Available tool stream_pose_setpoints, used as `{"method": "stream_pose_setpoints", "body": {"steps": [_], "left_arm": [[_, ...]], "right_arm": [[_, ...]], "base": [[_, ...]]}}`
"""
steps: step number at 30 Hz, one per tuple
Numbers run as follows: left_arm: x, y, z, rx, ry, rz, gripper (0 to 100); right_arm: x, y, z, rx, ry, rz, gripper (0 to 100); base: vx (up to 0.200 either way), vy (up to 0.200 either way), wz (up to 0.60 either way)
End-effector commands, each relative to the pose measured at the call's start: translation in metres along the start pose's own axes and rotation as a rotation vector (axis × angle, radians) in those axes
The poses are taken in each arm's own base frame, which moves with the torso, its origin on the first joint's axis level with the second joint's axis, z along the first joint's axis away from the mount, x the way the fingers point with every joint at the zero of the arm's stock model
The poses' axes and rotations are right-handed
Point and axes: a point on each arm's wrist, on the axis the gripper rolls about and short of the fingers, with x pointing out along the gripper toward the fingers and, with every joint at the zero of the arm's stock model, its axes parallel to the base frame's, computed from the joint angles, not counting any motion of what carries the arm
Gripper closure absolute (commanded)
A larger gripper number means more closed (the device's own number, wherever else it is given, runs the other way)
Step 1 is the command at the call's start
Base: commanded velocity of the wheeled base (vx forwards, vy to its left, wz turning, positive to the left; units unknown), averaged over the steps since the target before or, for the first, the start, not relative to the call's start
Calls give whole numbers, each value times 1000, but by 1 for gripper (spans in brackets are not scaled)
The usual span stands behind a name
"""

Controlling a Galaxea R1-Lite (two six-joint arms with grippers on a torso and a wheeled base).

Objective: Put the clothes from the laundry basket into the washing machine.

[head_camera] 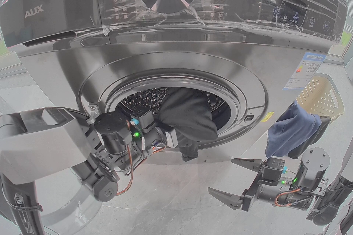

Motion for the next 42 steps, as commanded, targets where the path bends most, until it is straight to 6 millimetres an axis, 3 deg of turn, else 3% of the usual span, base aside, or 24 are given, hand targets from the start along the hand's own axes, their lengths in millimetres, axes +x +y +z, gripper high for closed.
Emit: {"method": "stream_pose_setpoints", "body": {"steps": [1, 6, 16, 23, 30, 35, 42], "left_arm": [[35, 9, -31, -4, -9, 12, 100], [53, 19, -38, -3, 8, 33, 100], [98, 48, -24, -5, -13, 114, 100], [126, 53, -16, -25, -71, 164, 100], [138, 66, -12, -42, -56, 229, 100], [144, 78, 3, -42, -97, 268, 100], [146, 78, 5, -83, -114, 269, 100]], "right_arm": [[1, 2, -1, 4, 6, -1, 0], [2, 5, -2, 4, 8, 11, 0], [4, 5, -5, 7, 23, 10, 0], [4, 5, -5, 6, 23, 12, 0], [5, 7, -9, 9, 42, 17, 0], [5, 7, -9, 9, 43, 17, 0], [5, 7, -9, 9, 43, 17, 0]], "base": [[0, 0, 0], [0, 0, 0], [0, 0, 0], [0, 0, 0], [0, 0, 0], [0, 0, 0], [0, 0, 0]]}}
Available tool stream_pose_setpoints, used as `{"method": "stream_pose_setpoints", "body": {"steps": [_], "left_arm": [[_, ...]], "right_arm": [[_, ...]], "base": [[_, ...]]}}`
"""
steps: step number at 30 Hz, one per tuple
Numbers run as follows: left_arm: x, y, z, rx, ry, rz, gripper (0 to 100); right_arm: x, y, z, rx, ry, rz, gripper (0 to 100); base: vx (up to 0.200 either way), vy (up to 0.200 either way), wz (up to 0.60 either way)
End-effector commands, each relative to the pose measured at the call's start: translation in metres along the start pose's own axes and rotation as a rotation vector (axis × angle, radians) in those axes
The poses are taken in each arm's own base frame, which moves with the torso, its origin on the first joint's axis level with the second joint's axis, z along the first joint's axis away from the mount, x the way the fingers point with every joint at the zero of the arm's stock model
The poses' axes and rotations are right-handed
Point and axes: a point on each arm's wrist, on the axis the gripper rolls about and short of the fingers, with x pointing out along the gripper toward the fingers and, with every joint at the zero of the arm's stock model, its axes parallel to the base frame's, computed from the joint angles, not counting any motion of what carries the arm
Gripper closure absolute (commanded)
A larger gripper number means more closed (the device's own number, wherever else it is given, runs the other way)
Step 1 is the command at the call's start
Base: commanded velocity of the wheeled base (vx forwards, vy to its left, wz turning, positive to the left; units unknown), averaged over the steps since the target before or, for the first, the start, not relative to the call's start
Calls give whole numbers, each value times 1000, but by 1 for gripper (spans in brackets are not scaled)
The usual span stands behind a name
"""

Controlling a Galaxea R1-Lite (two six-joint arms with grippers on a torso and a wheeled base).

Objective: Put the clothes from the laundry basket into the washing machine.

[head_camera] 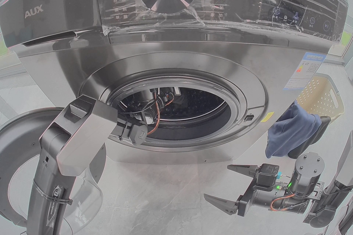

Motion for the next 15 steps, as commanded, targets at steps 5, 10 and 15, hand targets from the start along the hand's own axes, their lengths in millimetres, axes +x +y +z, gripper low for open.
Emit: {"method": "stream_pose_setpoints", "body": {"steps": [5, 10, 15], "left_arm": [[1, -2, -4, -5, 5, 0, 100], [-5, -3, -7, -3, 43, 5, 0], [-18, -2, -10, 9, 157, 20, 0]], "right_arm": [[1, 0, -2, 1, 8, -1, 0], [1, 0, -2, 1, 8, 0, 0], [1, 0, -1, 1, 7, -1, 0]], "base": [[0, 0, 0], [0, 0, 0], [0, 0, 0]]}}
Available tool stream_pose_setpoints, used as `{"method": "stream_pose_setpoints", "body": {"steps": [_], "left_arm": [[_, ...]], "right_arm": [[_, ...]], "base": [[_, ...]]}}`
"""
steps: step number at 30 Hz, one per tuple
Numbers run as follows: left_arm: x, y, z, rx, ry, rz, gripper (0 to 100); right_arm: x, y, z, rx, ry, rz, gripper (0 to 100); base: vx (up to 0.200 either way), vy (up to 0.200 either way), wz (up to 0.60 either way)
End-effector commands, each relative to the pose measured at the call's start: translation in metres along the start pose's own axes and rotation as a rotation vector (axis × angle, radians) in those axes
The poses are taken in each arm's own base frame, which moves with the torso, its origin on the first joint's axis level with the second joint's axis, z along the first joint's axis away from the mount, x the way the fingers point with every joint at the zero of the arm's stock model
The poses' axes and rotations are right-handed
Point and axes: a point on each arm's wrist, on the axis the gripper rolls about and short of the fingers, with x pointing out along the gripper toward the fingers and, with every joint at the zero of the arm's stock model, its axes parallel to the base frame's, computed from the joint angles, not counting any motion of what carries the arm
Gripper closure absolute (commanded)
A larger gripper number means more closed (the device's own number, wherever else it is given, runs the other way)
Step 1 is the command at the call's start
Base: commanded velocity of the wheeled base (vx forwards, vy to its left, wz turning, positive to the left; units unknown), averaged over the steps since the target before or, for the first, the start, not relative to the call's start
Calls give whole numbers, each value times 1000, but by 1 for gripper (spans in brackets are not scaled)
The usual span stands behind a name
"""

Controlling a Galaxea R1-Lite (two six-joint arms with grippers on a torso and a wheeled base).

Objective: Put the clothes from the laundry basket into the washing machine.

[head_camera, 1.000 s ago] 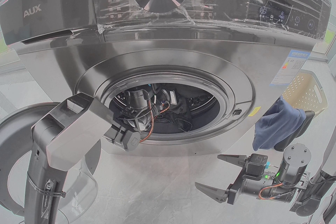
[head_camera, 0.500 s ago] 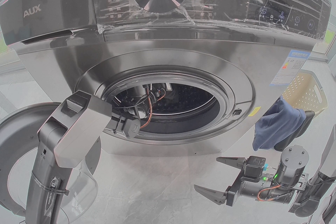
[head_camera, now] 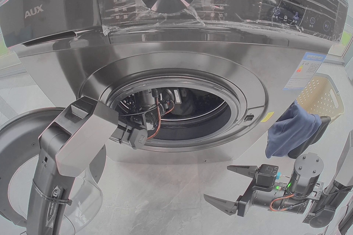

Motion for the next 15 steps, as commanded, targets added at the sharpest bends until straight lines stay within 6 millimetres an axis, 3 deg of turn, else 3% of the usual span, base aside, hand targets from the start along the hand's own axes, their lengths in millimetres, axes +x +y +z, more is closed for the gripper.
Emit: {"method": "stream_pose_setpoints", "body": {"steps": [1, 15], "left_arm": [[-15, -2, 5, 8, 72, 0, 0], [-64, -21, -7, 34, 320, -39, 0]], "right_arm": [[1, 0, 0, -1, -2, 2, 0], [1, 0, 0, 0, -2, 0, 0]], "base": [[0, 0, 0], [0, 0, 0]]}}
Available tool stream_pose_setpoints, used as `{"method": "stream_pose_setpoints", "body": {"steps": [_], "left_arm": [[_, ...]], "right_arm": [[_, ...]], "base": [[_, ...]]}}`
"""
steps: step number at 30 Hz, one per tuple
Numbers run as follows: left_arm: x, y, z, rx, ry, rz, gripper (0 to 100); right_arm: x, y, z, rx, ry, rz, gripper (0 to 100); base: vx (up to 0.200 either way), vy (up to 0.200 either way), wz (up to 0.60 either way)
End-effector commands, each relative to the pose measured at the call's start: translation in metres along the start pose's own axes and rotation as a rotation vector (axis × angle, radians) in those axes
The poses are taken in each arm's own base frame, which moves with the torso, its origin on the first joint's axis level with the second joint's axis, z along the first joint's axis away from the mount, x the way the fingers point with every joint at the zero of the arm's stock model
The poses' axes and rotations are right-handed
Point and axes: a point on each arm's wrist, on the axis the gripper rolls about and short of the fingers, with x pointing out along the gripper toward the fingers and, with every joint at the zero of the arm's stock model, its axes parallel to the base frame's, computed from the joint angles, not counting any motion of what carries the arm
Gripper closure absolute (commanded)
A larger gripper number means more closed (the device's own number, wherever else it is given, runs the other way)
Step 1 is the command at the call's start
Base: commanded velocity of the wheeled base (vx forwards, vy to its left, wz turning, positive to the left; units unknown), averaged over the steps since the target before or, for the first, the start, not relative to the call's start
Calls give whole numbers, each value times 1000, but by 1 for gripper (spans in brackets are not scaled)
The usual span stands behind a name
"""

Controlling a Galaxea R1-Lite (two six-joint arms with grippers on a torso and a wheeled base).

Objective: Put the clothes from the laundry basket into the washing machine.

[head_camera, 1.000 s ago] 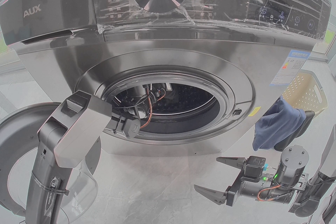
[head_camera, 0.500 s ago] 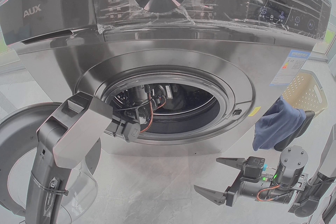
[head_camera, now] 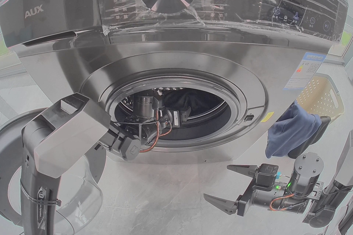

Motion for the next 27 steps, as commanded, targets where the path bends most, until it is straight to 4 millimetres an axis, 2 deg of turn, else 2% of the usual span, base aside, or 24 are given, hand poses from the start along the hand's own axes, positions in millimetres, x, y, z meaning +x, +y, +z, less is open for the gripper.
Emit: {"method": "stream_pose_setpoints", "body": {"steps": [1, 9, 14, 18, 19, 23, 27], "left_arm": [[-23, -14, 3, 10, 52, -46, 0], [-20, -17, 8, 7, 13, -60, 0], [-23, -22, -1, 13, 33, -76, 0], [-34, -29, -14, 32, 70, -93, 0], [-46, -33, -22, 66, 73, -116, 0], [-70, -38, -40, 147, 58, -199, 0], [-96, -40, -49, 162, 60, -228, 0]], "right_arm": [[0, 0, 0, 0, 0, 1, 0], [0, 0, 0, 0, 0, -1, 0], [-1, -1, -1, 1, 3, -4, 0], [-3, -1, -2, 2, 12, -4, 0], [-6, 0, -4, 2, 22, -5, 0], [-17, 2, -12, 3, 69, 4, 0], [-25, 3, -17, 4, 101, 6, 0]], "base": [[0, 0, 0], [0, 0, 0], [0, 0, 0], [0, 0, 0], [0, 0, 0], [0, 0, 0], [0, 0, 0]]}}
